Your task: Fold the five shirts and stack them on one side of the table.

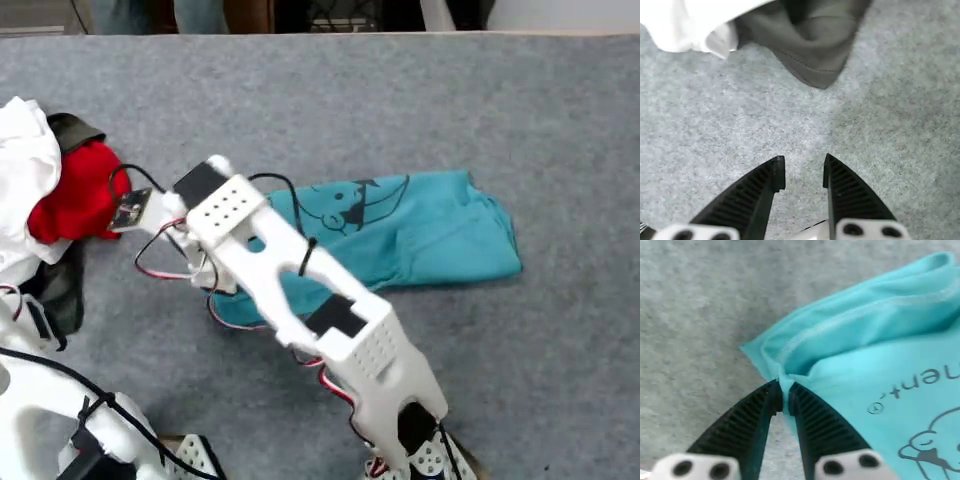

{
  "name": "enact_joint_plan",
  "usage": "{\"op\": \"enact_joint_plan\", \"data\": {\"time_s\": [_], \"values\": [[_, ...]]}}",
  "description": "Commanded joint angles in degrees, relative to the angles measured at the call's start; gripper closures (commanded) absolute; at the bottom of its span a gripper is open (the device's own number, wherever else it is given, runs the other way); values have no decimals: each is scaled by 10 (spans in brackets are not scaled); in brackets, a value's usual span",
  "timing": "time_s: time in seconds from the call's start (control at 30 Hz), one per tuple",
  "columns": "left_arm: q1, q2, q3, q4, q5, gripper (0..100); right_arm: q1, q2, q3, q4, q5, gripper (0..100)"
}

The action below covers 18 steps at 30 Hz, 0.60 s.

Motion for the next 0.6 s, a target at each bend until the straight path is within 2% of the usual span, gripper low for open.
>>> {"op": "enact_joint_plan", "data": {"time_s": [0.0, 0.27, 0.47, 0.57], "values": [[-27, -14, -31, 3, -3, 848, -37, -49, 8, 7, -12, 985], [-47, -14, -35, 3, -4, 848, -87, -102, 162, -47, -12, 977], [-42, -14, -34, 3, -4, 848, -52, -151, 197, -63, -18, 751], [-22, -12, -35, 4, -5, 848, -18, -200, 193, -41, 9, 714]]}}
